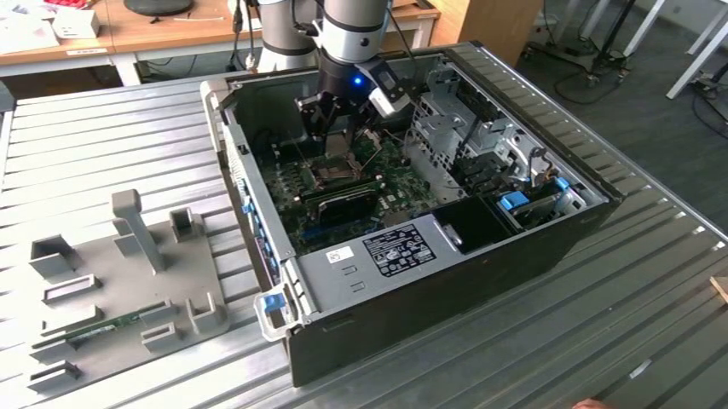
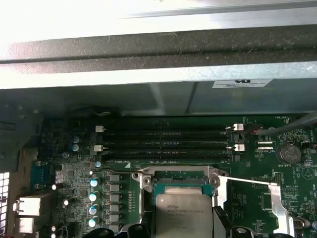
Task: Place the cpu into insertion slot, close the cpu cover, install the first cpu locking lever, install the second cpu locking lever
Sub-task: 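Place the cpu into insertion slot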
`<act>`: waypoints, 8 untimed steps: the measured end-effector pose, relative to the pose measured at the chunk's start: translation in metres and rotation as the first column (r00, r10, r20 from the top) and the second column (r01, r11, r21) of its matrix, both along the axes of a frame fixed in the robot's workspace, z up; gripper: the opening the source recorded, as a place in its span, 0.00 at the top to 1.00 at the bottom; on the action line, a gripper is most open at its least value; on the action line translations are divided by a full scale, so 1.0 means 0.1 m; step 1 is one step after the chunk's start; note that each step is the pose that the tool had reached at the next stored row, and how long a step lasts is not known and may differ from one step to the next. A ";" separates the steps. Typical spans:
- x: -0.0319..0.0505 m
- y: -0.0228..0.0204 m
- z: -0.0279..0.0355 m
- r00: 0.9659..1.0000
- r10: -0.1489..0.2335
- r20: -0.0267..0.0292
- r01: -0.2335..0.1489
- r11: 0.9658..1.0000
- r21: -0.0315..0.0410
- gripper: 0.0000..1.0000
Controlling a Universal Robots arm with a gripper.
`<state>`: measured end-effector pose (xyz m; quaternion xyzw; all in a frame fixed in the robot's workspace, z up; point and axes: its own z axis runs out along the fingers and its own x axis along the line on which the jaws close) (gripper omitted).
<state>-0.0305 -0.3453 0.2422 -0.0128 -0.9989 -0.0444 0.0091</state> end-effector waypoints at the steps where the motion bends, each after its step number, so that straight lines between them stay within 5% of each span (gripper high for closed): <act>1: 0.000 0.000 -0.006 1.000 0.000 0.000 0.000 1.000 0.000 0.46; 8: 0.000 0.000 -0.022 1.000 0.000 0.000 0.000 1.000 0.000 0.46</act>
